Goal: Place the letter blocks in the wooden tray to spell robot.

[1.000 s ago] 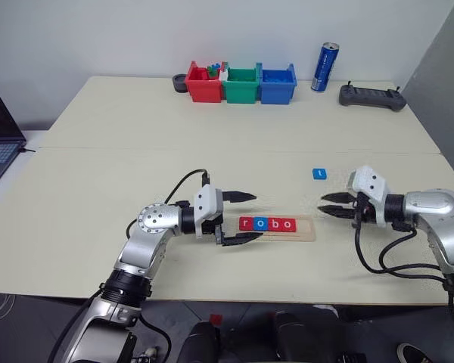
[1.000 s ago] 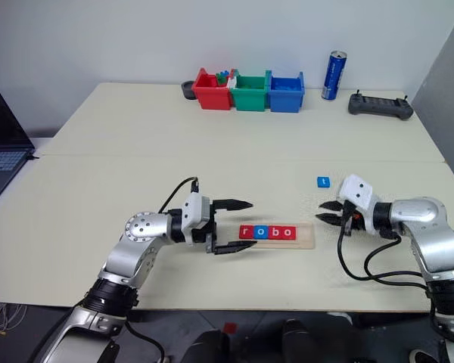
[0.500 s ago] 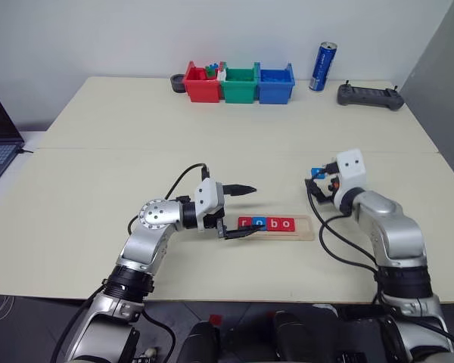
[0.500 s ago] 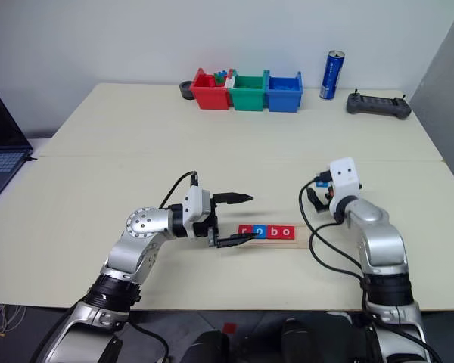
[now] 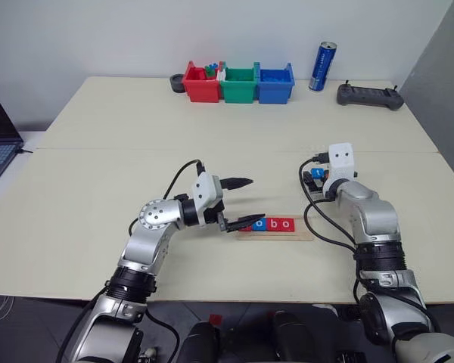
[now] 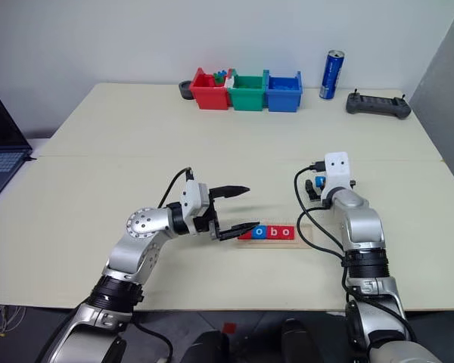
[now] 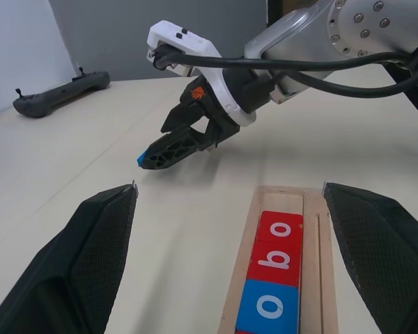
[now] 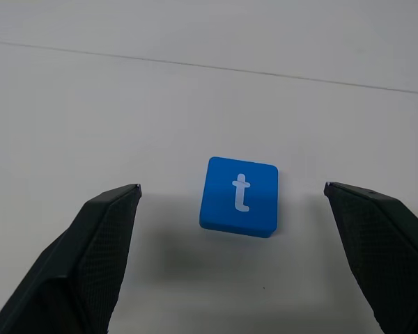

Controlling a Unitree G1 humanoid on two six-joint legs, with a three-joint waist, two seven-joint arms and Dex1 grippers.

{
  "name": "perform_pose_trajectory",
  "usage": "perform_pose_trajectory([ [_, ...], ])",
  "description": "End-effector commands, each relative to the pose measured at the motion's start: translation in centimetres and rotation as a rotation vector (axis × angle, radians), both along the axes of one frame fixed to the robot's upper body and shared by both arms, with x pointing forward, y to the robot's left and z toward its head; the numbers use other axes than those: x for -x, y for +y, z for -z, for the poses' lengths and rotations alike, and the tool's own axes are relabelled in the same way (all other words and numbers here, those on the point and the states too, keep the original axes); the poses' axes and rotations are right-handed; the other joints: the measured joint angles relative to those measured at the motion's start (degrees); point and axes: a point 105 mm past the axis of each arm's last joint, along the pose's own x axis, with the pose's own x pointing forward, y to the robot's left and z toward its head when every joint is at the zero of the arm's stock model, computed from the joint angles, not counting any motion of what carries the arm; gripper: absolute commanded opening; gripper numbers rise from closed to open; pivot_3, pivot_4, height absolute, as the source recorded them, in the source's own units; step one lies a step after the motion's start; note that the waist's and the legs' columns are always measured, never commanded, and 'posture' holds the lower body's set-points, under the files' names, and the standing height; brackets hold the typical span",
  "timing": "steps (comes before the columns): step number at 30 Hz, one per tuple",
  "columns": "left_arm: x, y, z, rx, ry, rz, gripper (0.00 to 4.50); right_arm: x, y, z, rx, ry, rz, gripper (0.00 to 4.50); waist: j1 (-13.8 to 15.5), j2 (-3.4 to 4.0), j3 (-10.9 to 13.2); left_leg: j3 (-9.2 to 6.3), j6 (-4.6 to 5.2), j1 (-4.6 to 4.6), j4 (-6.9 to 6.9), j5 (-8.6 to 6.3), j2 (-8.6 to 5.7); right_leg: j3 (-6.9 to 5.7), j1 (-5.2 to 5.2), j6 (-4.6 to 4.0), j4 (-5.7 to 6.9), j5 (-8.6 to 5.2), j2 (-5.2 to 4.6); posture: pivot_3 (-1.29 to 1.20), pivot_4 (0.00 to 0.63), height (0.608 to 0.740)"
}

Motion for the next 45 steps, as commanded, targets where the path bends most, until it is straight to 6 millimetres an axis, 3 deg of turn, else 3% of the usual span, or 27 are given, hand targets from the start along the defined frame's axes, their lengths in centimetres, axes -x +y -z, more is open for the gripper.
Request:
perform_pose_trajectory([
  [1,0.3,0.0,-1.3,0.013,-0.054,0.008,4.5,-0.8,-0.1,-0.9,-0.002,-0.044,0.019,4.48,-0.11,0.0,0.0,0.0,0.0,0.0,0.0,0.0,0.0,0.0,0.0,0.0,0.0,0.0,0.0,0.0,0.15,0.74],
  [8,0.1,-0.1,-1.5,0.011,-0.057,0.01,4.5,-1.4,0.5,-0.6,-0.083,-0.021,0.029,4.48,-0.74,0.01,0.0,0.0,0.0,0.03,0.0,0.0,0.02,0.01,0.0,-0.01,0.05,0.0,0.03,0.0,0.15,0.74],
  [9,0.1,-0.2,-1.5,0.012,-0.058,0.011,4.5,-1.4,0.4,-0.5,-0.086,-0.018,0.039,4.31,-0.92,0.01,0.0,0.0,0.0,0.03,0.0,0.0,0.02,0.01,0.0,-0.01,0.05,0.0,0.03,0.0,0.15,0.74],
  [11,0.0,-0.3,-1.6,0.012,-0.057,0.016,4.5,-1.4,0.1,-0.2,-0.092,-0.012,0.054,3.96,-1.0,0.01,0.0,-0.01,0.0,0.03,0.0,0.0,0.02,0.0,0.0,-0.01,0.05,0.0,0.03,0.0,0.15,0.74],
  [18,0.0,-0.3,-1.4,0.011,-0.057,0.024,4.5,-1.1,-0.3,0.1,-0.072,-0.017,0.054,1.51,-1.06,0.01,-0.01,-0.02,0.0,0.03,0.0,0.0,0.02,0.0,0.0,-0.01,0.05,-0.01,0.04,0.0,0.15,0.74],
  [25,0.6,-0.8,-1.4,0.013,-0.056,0.062,4.5,1.9,-1.1,-1.1,0.01,-0.03,0.016,1.46,-0.93,0.02,-0.01,-0.08,0.0,-0.05,-0.02,0.0,0.0,-0.02,0.0,-0.01,0.01,-0.04,0.02,0.0,0.15,0.74],
  [28,0.9,-0.8,-0.9,0.009,-0.052,0.071,4.5,5.5,-2.3,-2.0,0.033,-0.017,0.042,1.46,-0.88,0.03,-0.02,-0.09,0.0,-0.04,-0.02,0.0,0.0,-0.02,0.0,-0.01,0.02,-0.04,0.02,0.0,0.15,0.74],
  [32,1.4,-1.0,-0.7,0.013,-0.045,0.092,4.5,9.8,-2.4,-1.7,0.016,0.057,0.054,1.46,-0.82,0.04,-0.03,-0.16,0.0,-0.05,-0.06,0.0,0.01,-0.04,-0.02,-0.03,0.03,-0.1,0.04,0.0,0.15,0.74],
  [36,2.0,-1.1,-0.6,0.02,-0.023,0.123,4.5,12.4,-1.9,-0.7,-0.015,0.131,0.05,1.46,-0.94,0.05,-0.03,-0.12,0.0,0.01,-0.05,0.0,0.04,-0.01,-0.01,-0.03,0.08,-0.1,0.09,0.0,0.15,0.74],
  [39,2.5,-1.3,-0.6,0.016,-0.008,0.164,4.5,13.4,-1.5,0.3,-0.047,0.181,0.054,1.46,-0.81,0.05,-0.03,-0.17,0.0,0.0,-0.06,0.0,0.03,-0.06,0.01,-0.04,0.06,-0.11,0.09,0.0,0.15,0.74],
  [45,2.6,-1.6,-0.7,0.013,-0.001,0.186,4.5,13.7,-0.5,1.4,-0.072,0.222,0.044,1.46,-0.84,0.05,-0.03,-0.14,0.0,0.01,-0.06,0.0,0.03,-0.04,0.01,-0.04,0.05,-0.11,0.09,0.0,0.15,0.74],
])
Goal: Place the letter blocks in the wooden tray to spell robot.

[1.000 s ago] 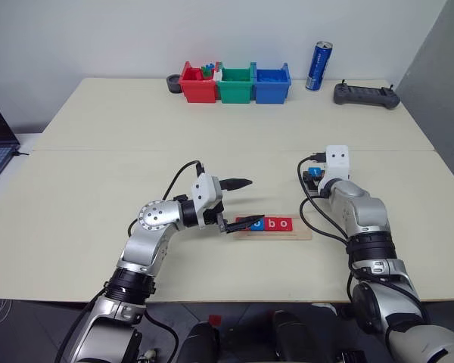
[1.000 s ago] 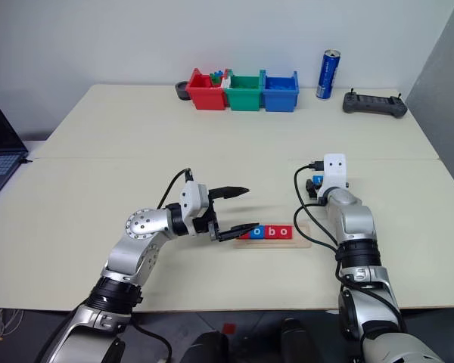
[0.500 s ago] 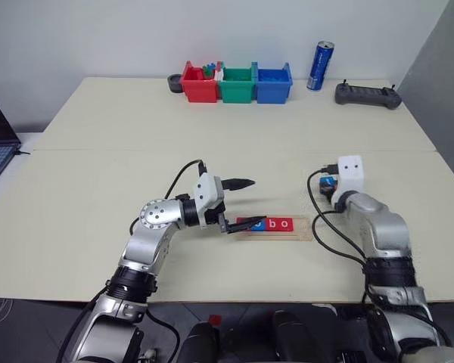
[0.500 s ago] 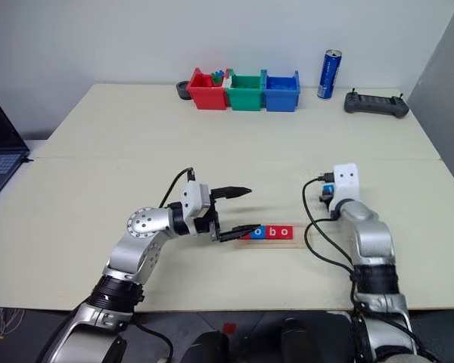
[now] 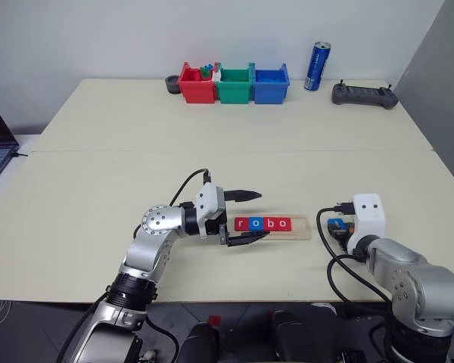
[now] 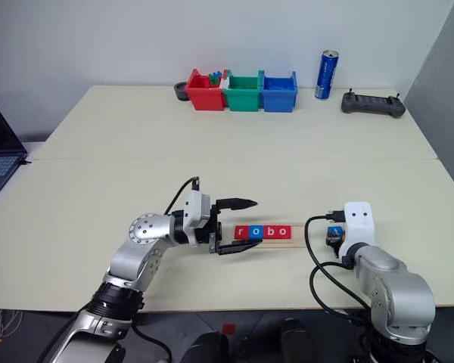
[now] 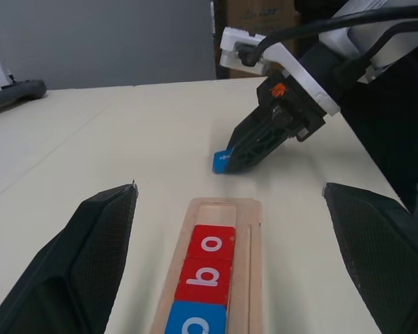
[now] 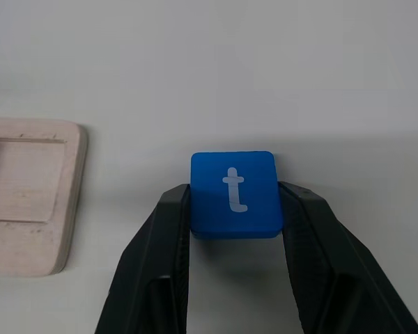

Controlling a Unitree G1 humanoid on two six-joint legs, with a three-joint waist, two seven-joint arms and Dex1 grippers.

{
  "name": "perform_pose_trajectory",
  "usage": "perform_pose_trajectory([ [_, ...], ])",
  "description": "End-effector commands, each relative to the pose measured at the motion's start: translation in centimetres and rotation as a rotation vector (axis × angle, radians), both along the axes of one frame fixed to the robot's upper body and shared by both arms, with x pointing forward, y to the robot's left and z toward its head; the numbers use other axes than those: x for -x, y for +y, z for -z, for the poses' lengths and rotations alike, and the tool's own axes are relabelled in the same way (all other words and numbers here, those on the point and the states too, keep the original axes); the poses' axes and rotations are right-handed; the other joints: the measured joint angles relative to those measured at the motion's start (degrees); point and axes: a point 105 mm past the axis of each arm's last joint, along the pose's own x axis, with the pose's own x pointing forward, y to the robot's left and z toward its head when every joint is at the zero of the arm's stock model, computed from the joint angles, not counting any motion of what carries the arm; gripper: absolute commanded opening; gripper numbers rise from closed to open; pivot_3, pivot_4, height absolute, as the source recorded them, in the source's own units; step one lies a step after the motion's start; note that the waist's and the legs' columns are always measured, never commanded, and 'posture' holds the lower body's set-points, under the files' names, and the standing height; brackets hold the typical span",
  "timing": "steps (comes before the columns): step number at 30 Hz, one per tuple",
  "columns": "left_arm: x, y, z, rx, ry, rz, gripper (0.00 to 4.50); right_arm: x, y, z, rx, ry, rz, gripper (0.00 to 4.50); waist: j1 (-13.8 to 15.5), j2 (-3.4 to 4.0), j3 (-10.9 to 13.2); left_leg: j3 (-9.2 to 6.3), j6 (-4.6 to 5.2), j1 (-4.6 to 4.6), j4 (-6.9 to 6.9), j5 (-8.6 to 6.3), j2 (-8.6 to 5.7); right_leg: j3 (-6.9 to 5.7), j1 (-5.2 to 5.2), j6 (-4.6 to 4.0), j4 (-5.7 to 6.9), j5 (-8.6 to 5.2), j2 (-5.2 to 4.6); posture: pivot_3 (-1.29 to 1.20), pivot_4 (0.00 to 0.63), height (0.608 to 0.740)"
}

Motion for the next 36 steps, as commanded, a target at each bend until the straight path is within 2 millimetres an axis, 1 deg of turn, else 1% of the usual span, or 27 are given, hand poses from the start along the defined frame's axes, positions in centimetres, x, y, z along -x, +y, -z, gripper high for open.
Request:
perform_pose_trajectory([
  [1,0.4,-0.6,-1.1,0.013,-0.041,0.036,4.5,0.2,0.1,-0.1,0.004,-0.009,0.0,1.46,0.0,0.0,0.0,0.01,0.0,0.0,0.0,0.0,0.0,0.0,0.0,0.0,-0.01,0.0,0.0,0.0,0.15,0.74],
  [3,0.2,-0.5,-1.2,0.012,-0.043,0.031,4.5,0.2,0.0,0.3,0.009,-0.002,-0.001,2.19,0.01,0.0,0.0,0.0,0.0,-0.01,0.0,0.0,0.0,0.0,0.0,0.0,-0.02,0.0,0.0,0.0,0.15,0.74],
  [5,0.2,-0.4,-1.2,0.01,-0.045,0.029,4.5,0.2,0.1,0.4,0.007,-0.005,-0.005,2.8,0.0,0.0,0.0,-0.01,0.0,-0.01,0.0,0.0,0.0,-0.01,0.0,0.0,-0.02,0.0,0.0,0.0,0.15,0.74],
  [10,0.2,-0.3,-1.2,0.004,-0.046,0.022,4.5,-0.3,-0.1,-0.7,0.012,-0.052,0.014,4.49,0.03,0.0,0.0,-0.02,0.0,0.0,0.0,0.0,-0.01,-0.02,0.03,0.0,-0.04,0.0,0.0,0.0,0.15,0.74],
  [14,0.0,-0.2,-1.2,0.003,-0.051,0.01,4.5,-1.1,-0.8,-2.4,0.046,-0.111,0.068,4.49,-0.02,0.0,0.0,0.0,0.0,0.01,0.0,0.0,0.0,0.0,0.02,0.0,-0.03,0.0,0.0,0.0,0.15,0.74],
  [16,0.0,-0.3,-1.2,0.005,-0.051,0.011,4.5,-1.6,-1.1,-3.7,0.058,-0.146,0.085,4.49,-0.02,0.0,0.0,-0.02,0.0,0.0,0.0,0.0,0.0,-0.02,0.02,0.0,-0.03,0.0,0.0,0.0,0.15,0.74],
  [19,0.0,-0.3,-1.0,-0.003,-0.051,0.016,4.5,-2.5,-1.0,-5.5,0.076,-0.204,0.035,4.49,0.01,-0.01,0.0,-0.02,0.0,-0.01,0.0,0.0,-0.01,-0.02,0.01,0.0,-0.05,0.0,-0.01,0.0,0.15,0.74],
  [20,0.0,-0.2,-1.0,-0.008,-0.051,0.02,4.5,-2.9,-0.9,-6.0,0.082,-0.224,-0.007,4.49,0.02,-0.01,0.0,-0.02,0.0,-0.01,-0.01,0.0,-0.01,-0.02,0.01,0.0,-0.07,0.0,-0.01,0.0,0.15,0.74],
  [22,0.1,-0.2,-0.9,-0.015,-0.046,0.036,4.5,-3.8,-0.5,-6.8,0.113,-0.259,-0.167,4.49,0.01,-0.01,0.0,-0.02,0.0,-0.04,-0.03,0.0,-0.01,-0.04,0.02,0.0,-0.13,0.0,-0.02,0.0,0.15,0.74],
  [24,0.3,-0.2,-0.8,-0.021,-0.042,0.054,4.5,-4.0,0.8,-7.8,0.133,-0.334,-0.425,4.49,-0.05,-0.02,0.02,0.04,0.01,-0.04,-0.03,0.0,-0.04,-0.02,0.04,0.01,-0.22,0.0,-0.05,0.0,0.15,0.74],
  [25,0.4,-0.3,-0.7,-0.022,-0.041,0.059,4.5,-3.5,1.4,-8.0,0.16,-0.364,-0.586,4.49,-0.06,-0.04,0.03,0.06,0.01,-0.05,-0.05,-0.01,-0.05,-0.02,0.05,0.01,-0.25,0.0,-0.06,0.0,0.15,0.74],
  [26,0.4,-0.3,-0.7,-0.023,-0.039,0.061,4.5,-2.9,1.5,-7.8,0.212,-0.374,-0.721,4.49,-0.06,-0.04,0.03,0.06,0.02,-0.05,-0.06,-0.01,-0.04,-0.02,0.06,0.02,-0.27,0.0,-0.05,0.0,0.15,0.74],
  [28,0.4,-0.5,-0.6,-0.022,-0.038,0.065,4.5,-2.0,0.6,-6.4,0.331,-0.355,-0.932,4.49,0.12,-0.07,0.05,0.04,0.03,-0.05,-0.08,-0.02,-0.04,-0.08,0.11,0.06,-0.37,-0.02,-0.05,0.0,0.15,0.74],
  [30,0.4,-0.7,-0.7,-0.016,-0.039,0.068,4.5,-1.4,-0.5,-5.3,0.333,-0.316,-1.04,4.49,0.14,-0.13,0.08,0.05,0.03,-0.06,-0.07,-0.02,-0.02,-0.09,0.16,0.08,-0.5,-0.01,-0.06,0.0,0.15,0.74],
  [34,0.2,-0.7,-0.8,-0.012,-0.043,0.064,4.5,0.1,-1.6,-3.1,0.363,-0.226,-1.263,4.49,0.12,-0.14,0.09,0.14,0.03,-0.05,-0.04,-0.02,-0.02,0.02,0.17,0.1,-0.54,0.03,-0.08,0.0,0.15,0.74],
  [36,0.1,-0.6,-0.7,-0.014,-0.042,0.061,4.5,-0.1,-1.9,-2.6,0.342,-0.19,-1.304,4.49,0.11,-0.14,0.09,0.14,0.03,-0.01,-0.04,-0.02,0.0,0.01,0.17,0.1,-0.52,0.03,-0.07,0.0,0.15,0.74],
])
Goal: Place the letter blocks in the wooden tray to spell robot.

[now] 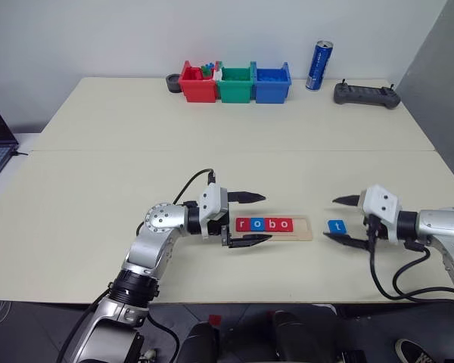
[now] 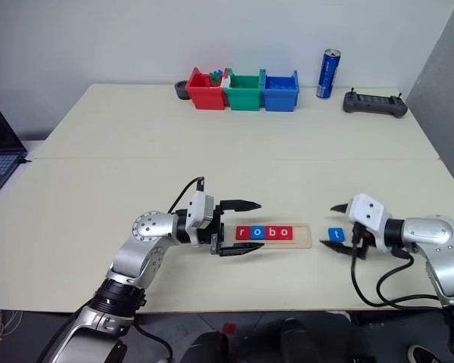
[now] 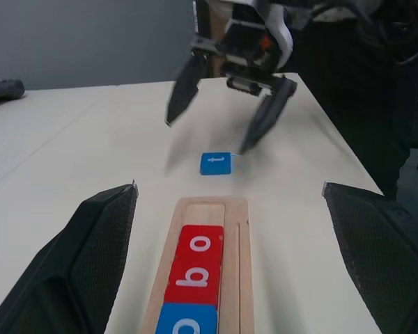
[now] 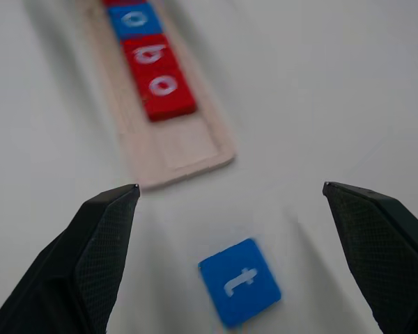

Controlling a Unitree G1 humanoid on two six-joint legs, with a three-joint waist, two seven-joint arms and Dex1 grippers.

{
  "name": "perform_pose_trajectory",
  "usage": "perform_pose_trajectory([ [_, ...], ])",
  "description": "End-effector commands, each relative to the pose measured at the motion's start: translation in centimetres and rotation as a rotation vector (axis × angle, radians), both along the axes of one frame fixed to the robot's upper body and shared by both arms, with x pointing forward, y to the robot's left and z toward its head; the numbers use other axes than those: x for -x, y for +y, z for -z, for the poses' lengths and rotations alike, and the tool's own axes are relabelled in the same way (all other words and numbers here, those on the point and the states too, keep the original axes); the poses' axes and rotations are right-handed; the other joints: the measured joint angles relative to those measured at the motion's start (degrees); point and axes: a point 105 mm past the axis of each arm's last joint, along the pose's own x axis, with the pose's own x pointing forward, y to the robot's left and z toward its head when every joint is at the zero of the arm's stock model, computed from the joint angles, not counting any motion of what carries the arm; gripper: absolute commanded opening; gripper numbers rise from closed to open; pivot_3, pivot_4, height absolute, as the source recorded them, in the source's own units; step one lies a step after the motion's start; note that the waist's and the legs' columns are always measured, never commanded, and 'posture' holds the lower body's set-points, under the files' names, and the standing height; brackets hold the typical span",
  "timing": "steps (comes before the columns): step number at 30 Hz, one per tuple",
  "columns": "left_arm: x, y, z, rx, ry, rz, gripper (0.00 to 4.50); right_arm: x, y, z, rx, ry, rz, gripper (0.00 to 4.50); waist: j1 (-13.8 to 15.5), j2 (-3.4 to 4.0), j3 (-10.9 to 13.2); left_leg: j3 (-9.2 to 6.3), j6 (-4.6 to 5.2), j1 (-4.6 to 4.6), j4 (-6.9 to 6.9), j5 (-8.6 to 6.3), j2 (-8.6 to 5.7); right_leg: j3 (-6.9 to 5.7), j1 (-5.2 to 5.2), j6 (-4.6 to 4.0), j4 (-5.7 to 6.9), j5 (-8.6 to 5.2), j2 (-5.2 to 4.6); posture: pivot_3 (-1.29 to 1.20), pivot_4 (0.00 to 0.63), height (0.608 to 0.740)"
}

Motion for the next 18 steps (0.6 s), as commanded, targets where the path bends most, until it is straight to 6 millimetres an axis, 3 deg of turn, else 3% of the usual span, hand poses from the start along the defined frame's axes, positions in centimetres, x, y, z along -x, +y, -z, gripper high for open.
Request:
perform_pose_trajectory([
  [1,0.0,-0.1,-0.6,0.006,-0.033,0.006,4.5,-0.2,-0.3,-0.1,0.023,0.017,-0.093,4.49,-0.04,0.0,0.0,0.0,0.0,0.0,0.0,0.0,0.0,0.01,0.0,0.0,0.0,0.0,0.0,0.0,0.15,0.74],
  [6,-0.1,-0.1,-0.7,0.008,-0.039,-0.002,4.5,-1.3,-1.4,1.0,0.087,0.045,-0.122,4.49,0.14,0.0,0.0,-0.01,-0.01,-0.01,0.03,0.01,-0.02,0.01,0.0,-0.01,0.04,0.01,-0.01,0.0,0.15,0.74],
  [18,0.1,0.1,-0.6,0.009,-0.032,-0.02,4.5,-2.6,-2.1,1.2,0.056,0.155,-0.074,4.49,1.06,0.0,0.0,-0.02,-0.01,-0.01,0.05,0.01,-0.05,0.02,-0.03,-0.01,0.1,0.01,-0.07,0.0,0.15,0.74],
])
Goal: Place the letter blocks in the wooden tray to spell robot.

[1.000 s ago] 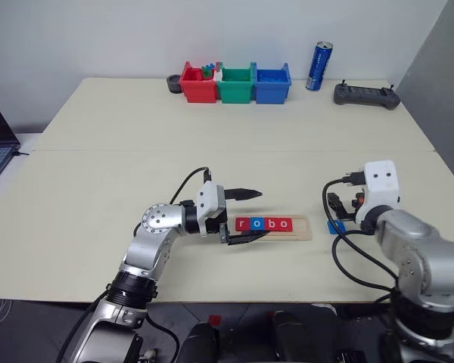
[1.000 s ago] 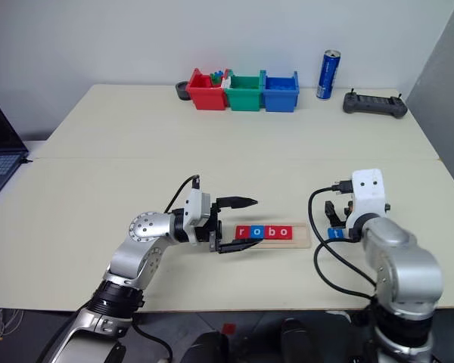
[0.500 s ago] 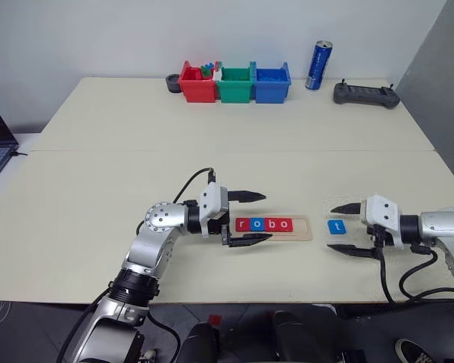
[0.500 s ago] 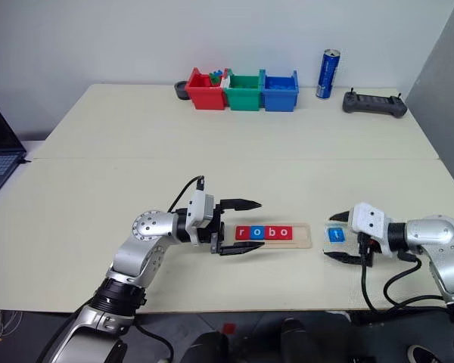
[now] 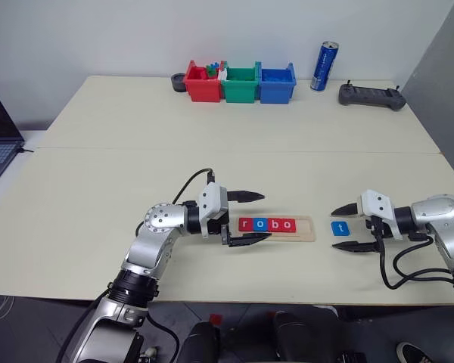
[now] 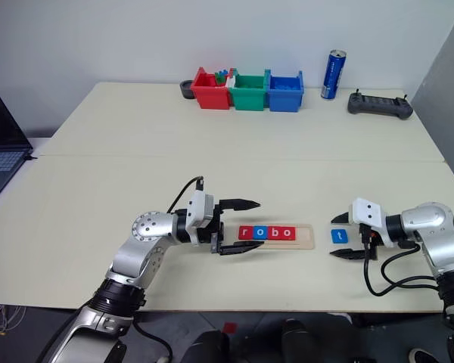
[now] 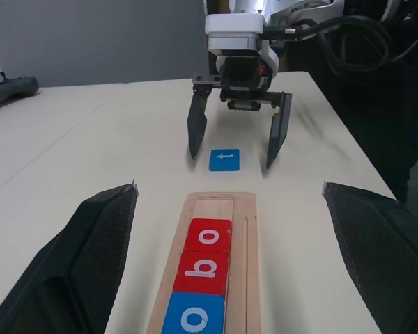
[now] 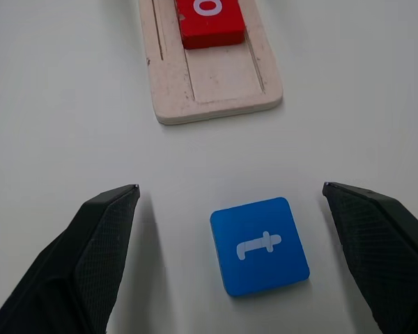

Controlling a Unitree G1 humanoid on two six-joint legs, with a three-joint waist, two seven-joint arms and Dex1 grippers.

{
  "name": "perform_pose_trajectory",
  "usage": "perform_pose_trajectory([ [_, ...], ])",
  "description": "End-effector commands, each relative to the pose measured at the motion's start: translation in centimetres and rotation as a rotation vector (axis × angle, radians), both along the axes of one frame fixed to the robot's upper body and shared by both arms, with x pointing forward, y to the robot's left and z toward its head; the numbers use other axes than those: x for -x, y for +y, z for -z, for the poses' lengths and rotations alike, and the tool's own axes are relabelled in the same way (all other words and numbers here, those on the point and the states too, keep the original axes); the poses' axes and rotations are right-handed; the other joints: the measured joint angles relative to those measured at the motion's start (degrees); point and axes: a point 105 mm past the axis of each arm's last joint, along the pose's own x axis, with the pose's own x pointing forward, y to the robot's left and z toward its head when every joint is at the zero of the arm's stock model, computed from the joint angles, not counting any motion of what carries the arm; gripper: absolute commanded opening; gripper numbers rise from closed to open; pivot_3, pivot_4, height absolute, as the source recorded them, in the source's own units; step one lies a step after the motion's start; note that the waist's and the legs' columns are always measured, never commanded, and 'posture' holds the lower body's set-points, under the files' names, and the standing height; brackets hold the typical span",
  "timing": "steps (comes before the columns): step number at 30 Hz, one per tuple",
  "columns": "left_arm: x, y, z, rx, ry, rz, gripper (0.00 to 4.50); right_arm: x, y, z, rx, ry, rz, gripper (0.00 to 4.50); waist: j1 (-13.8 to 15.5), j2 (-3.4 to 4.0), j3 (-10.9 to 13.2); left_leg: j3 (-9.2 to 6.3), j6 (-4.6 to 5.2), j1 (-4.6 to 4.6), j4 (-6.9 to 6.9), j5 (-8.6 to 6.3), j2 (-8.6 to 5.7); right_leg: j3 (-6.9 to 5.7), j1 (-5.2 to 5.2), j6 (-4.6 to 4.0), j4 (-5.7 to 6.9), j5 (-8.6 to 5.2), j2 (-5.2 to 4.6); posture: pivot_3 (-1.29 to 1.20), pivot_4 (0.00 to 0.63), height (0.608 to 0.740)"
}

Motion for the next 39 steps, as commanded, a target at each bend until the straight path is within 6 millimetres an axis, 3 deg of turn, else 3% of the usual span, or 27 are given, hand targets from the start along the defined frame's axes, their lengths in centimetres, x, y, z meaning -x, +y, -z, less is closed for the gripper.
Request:
perform_pose_trajectory([
  [1,0.3,0.0,-0.9,0.009,-0.039,0.006,4.5,-0.3,-0.4,-0.7,0.014,-0.012,-0.006,4.49,0.01,0.0,0.0,0.0,0.0,0.0,0.0,0.0,0.0,0.0,0.0,0.0,0.0,0.0,0.0,0.0,0.15,0.74],
  [12,0.2,0.0,-0.9,0.005,-0.039,0.007,4.5,-0.1,-1.1,-0.3,0.047,-0.009,-0.011,4.49,0.04,0.0,0.0,0.0,0.0,0.01,0.01,0.0,0.0,0.0,-0.01,0.0,0.07,0.0,0.0,0.0,0.15,0.74],
  [15,0.4,-0.1,-0.9,0.006,-0.039,0.015,4.5,-0.2,-1.1,-0.3,0.039,-0.013,-0.002,3.86,0.05,0.0,0.0,0.0,0.0,0.01,0.01,0.0,0.0,0.0,-0.01,0.0,0.08,0.0,0.0,0.0,0.15,0.74],
  [22,0.3,-0.1,-0.9,0.002,-0.041,0.019,4.5,-0.6,-0.9,-0.8,0.025,-0.024,0.007,1.46,0.04,0.0,0.0,0.0,0.0,0.02,0.02,0.0,0.0,0.0,-0.02,0.0,0.09,0.0,0.0,0.0,0.15,0.74],
  [26,0.4,0.0,-0.9,0.002,-0.042,0.023,4.5,-0.6,0.0,-1.7,0.012,-0.046,-0.018,1.46,0.04,0.01,0.0,0.0,0.0,0.02,0.02,0.0,0.0,0.0,-0.02,0.0,0.1,0.0,0.0,0.0,0.15,0.74],
  [32,0.0,0.2,-1.1,0.006,-0.047,0.007,4.5,-0.6,4.0,-3.5,-0.071,-0.089,-0.052,1.46,0.0,0.01,-0.01,-0.01,0.0,0.03,0.03,0.0,0.02,-0.01,-0.04,0.0,0.14,0.0,0.01,0.0,0.15,0.74],
  [39,0.3,0.2,-0.9,0.001,-0.048,0.016,4.5,-0.2,6.2,-2.8,-0.056,-0.089,-0.097,1.46,0.38,0.01,-0.01,-0.05,-0.01,-0.01,0.05,0.01,-0.01,-0.05,-0.04,0.0,0.13,0.0,-0.01,0.0,0.15,0.74],
])
